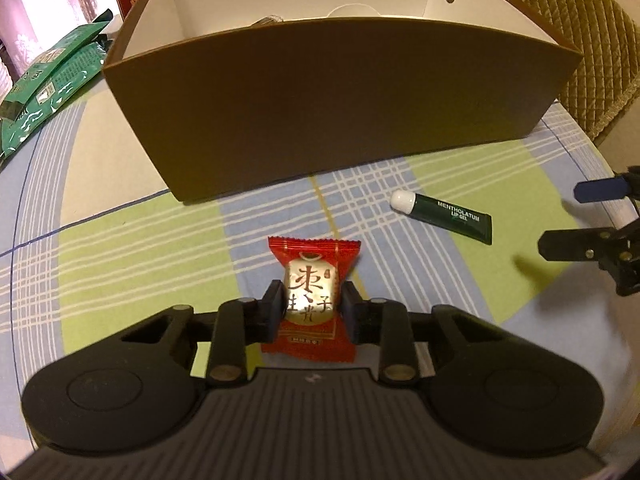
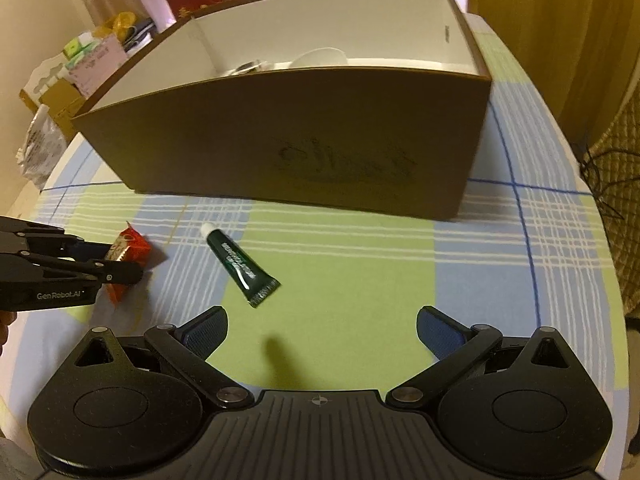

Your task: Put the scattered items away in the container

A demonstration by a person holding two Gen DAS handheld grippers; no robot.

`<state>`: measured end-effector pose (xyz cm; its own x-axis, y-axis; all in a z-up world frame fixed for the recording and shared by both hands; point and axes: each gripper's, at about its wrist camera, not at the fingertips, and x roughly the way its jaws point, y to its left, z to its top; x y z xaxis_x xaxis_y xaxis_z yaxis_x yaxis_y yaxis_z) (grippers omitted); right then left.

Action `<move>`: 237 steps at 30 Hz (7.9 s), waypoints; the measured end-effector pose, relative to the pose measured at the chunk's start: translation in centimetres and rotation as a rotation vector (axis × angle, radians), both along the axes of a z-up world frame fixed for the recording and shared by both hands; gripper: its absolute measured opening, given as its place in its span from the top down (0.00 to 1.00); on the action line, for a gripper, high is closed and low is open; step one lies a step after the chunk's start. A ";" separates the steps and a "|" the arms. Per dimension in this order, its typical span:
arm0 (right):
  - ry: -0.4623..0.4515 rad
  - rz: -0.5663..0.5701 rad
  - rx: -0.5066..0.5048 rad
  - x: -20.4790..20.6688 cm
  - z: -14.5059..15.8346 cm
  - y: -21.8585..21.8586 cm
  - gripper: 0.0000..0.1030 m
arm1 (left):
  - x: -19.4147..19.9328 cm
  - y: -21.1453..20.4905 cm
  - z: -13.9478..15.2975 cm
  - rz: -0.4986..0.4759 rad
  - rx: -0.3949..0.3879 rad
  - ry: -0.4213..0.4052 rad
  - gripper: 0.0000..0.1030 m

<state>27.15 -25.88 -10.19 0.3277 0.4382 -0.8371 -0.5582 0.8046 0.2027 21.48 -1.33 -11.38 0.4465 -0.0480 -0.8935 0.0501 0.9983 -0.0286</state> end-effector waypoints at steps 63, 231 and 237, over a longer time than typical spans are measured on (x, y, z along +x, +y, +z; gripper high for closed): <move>-0.029 0.087 0.063 -1.0 0.4 1.8 0.81 | -2.5 0.3 3.4 -0.016 -0.017 -0.032 0.77; -0.218 -0.128 0.053 8.8 11.3 5.2 0.05 | 11.0 0.5 14.8 0.051 0.076 -0.235 0.07; -0.216 -0.132 0.062 7.2 11.7 5.0 0.05 | 9.3 -0.1 15.4 0.060 0.088 -0.250 0.06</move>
<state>34.35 -20.92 1.47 0.5540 0.4281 -0.7140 -0.4847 0.8632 0.1414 30.79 -1.40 4.07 0.6537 0.0581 -0.7545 -0.0146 0.9978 0.0642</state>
